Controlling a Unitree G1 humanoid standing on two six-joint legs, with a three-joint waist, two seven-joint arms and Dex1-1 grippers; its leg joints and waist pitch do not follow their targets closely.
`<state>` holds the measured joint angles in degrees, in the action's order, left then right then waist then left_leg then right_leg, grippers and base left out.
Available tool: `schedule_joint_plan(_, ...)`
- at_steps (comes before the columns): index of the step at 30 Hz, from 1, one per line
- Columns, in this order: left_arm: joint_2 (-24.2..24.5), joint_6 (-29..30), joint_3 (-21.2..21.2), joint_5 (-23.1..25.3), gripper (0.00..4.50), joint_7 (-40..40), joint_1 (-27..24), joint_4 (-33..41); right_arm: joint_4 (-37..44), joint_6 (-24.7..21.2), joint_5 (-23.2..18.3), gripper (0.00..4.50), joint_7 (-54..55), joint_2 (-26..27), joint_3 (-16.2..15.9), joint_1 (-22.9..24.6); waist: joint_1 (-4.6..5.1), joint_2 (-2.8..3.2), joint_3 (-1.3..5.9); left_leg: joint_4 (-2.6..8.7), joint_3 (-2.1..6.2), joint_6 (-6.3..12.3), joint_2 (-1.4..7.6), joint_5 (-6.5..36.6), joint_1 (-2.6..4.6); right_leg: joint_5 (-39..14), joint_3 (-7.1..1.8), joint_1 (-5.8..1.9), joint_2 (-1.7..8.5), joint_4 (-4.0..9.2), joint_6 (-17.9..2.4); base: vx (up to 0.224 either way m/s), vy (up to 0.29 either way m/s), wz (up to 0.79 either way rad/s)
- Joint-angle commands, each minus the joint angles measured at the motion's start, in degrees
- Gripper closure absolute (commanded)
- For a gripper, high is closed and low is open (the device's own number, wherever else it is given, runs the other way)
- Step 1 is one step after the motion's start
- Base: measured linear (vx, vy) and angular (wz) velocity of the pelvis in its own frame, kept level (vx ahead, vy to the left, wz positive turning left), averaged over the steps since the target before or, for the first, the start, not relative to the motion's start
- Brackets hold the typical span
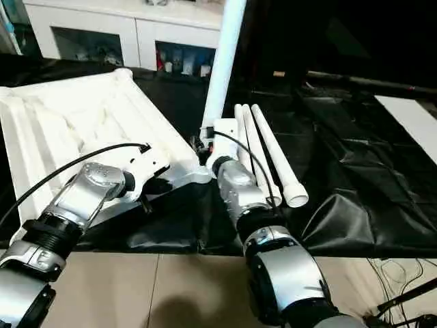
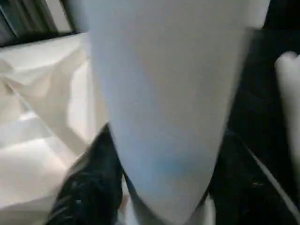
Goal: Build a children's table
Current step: Insert table leg to table base
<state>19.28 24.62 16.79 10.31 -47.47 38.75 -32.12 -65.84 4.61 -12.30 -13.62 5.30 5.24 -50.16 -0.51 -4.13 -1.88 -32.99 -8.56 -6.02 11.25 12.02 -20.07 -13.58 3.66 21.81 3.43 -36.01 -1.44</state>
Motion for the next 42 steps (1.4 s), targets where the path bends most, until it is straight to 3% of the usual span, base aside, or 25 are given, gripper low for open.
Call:
schedule_joint_plan(1,0.7,-0.8,1.4,1.7,4.5,1.3,-0.7,-0.4,-3.7,-2.1,-1.1,1.75,-3.2,0.8,0.1,1.9,0.03,1.89,1.79,5.06,0.35,-0.52,2.67,15.0,-0.17,-10.1,-3.66,-1.36,4.93,5.42,-10.8,0.0,0.0,0.0)
schedule_joint_plan(2,0.9,-2.0,1.5,1.7,4.5,1.0,-0.7,-0.4,-3.4,-2.1,-1.3,1.66,-3.8,0.8,0.1,1.7,-0.04,1.94,1.93,4.84,0.13,0.33,2.66,10.9,-0.32,-5.0,-3.57,-1.77,4.88,4.82,-12.2,0.0,0.0,0.0)
schedule_joint_plan(6,1.5,-4.0,1.3,1.1,4.5,0.3,-0.8,-0.2,-1.6,-2.2,-1.7,1.39,-8.6,0.2,0.0,0.9,-0.05,1.96,2.13,4.48,-0.28,1.79,2.6,7.5,-0.42,-0.2,-3.42,-2.33,4.82,4.37,-13.6,0.0,0.0,0.0)
schedule_joint_plan(8,1.9,-4.3,1.1,0.9,4.5,-0.1,-0.9,0.1,-0.5,-2.7,-2.0,1.21,-11.0,-0.1,-0.1,0.8,-0.18,2.2,2.19,4.16,-0.81,3.32,2.63,3.4,-0.27,4.4,-3.4,-2.5,4.82,4.0,-14.8,0.0,0.0,0.0)
schedule_joint_plan(10,2.8,-6.2,1.3,0.4,4.5,-2.0,-1.5,0.7,2.5,-3.7,-3.4,1.21,-15.2,-1.0,0.0,1.2,-0.27,2.19,2.2,4.14,-0.96,3.78,2.59,3.9,-0.22,4.5,-3.39,-2.57,4.75,4.06,-15.0,0.0,0.0,0.0)
schedule_joint_plan(13,4.2,-8.6,1.0,-0.7,4.5,-4.7,-2.5,1.4,9.3,-5.1,-4.3,1.21,-23.2,-3.4,-1.3,3.4,-0.29,2.26,2.54,3.83,-1.02,5.15,2.76,1.3,-0.07,10.2,-3.37,-2.88,4.68,3.36,-15.8,0.0,0.0,0.0)
schedule_joint_plan(15,4.8,-9.7,0.9,-1.3,4.5,-5.9,-3.1,1.7,12.7,-5.8,-4.2,1.21,-25.8,-4.6,-2.5,5.0,-0.36,2.22,2.64,3.45,-1.16,7.15,2.48,-1.9,-0.13,16.2,-3.3,-3.07,4.45,2.91,-16.8,0.0,0.0,0.0)
schedule_joint_plan(18,5.6,-13.2,0.3,-2.8,4.5,-8.1,-4.0,2.3,18.6,-7.2,-4.3,1.21,-30.1,-6.9,-5.0,8.2,-0.55,2.22,2.8,3.16,-1.21,8.96,2.44,-3.7,-0.06,18.9,-3.3,-3.18,4.43,2.66,-17.3,0.0,0.0,0.0)
schedule_joint_plan(21,7.7,-17.3,-0.3,-6.7,4.5,-15.0,-5.9,4.3,28.4,-7.6,-2.3,1.21,-39.1,-12.8,-11.3,15.4,-0.96,2.23,2.89,2.91,-1.25,10.12,2.49,-5.1,0.12,21.3,-3.25,-3.12,4.23,2.44,-17.1,0.0,0.0,0.0)
schedule_joint_plan(25,9.2,-17.5,0.0,-8.7,4.5,-20.0,-6.9,6.4,29.4,-4.3,0.7,1.21,-42.9,-15.1,-13.9,18.1,-1.44,2.1,2.81,2.96,-1.33,9.43,2.59,-3.3,0.19,18.4,-3.17,-2.95,4.38,2.53,-17.3,0.0,0.0,0.0)
schedule_joint_plan(27,10.1,-17.9,0.9,-8.8,4.5,-22.0,-7.2,7.4,28.9,-2.3,2.2,1.21,-43.5,-15.4,-14.5,18.6,-1.44,2.19,2.48,3.26,-1.37,7.51,2.68,0.3,0.34,12.1,-3.28,-2.76,4.43,3.0,-17.3,0.0,0.0,0.0)
schedule_joint_plan(30,10.5,-18.0,1.1,-8.8,4.5,-22.8,-7.2,7.5,28.6,-0.9,4.2,1.21,-42.9,-15.5,-15.0,19.0,-1.6,2.17,2.34,3.43,-1.46,5.41,2.71,2.3,0.53,8.1,-3.34,-2.63,4.34,3.21,-16.7,0.0,0.0,0.0)
schedule_joint_plan(32,10.5,-18.0,1.1,-8.9,4.5,-23.1,-7.2,7.5,28.4,-2.4,3.9,1.21,-41.9,-15.2,-14.5,18.8,-1.55,1.87,2.31,3.48,-1.47,5.01,2.6,2.4,0.38,7.9,-3.41,-2.74,4.28,3.21,-16.3,0.0,0.0,0.0)
schedule_joint_plan(33,10.5,-18.1,1.0,-8.9,4.5,-23.1,-7.2,7.5,28.8,-3.1,3.5,1.21,-41.8,-15.1,-14.3,18.9,-1.64,2.02,2.36,3.47,-1.39,4.81,2.58,2.5,0.34,7.6,-3.42,-2.78,4.34,3.18,-16.0,0.0,0.0,0.0)
schedule_joint_plan(35,10.5,-18.5,0.9,-9.2,4.5,-23.2,-7.4,7.4,30.2,-5.5,1.6,1.46,-41.0,-14.8,-13.5,19.3,-1.61,1.86,2.35,3.43,-1.36,4.72,2.5,2.5,0.2,7.6,-3.46,-2.91,4.31,3.15,-15.5,0.0,0.0,0.0)
schedule_joint_plan(42,11.1,-19.3,0.6,-9.2,4.5,-24.1,-7.9,7.2,30.6,-5.8,-1.0,1.86,-39.5,-13.4,-10.8,19.8,-1.66,1.92,2.8,2.97,-1.29,6.27,2.26,-1.0,0.02,13.1,-3.34,-3.06,4.26,2.53,-15.9,0.0,0.0,0.0)
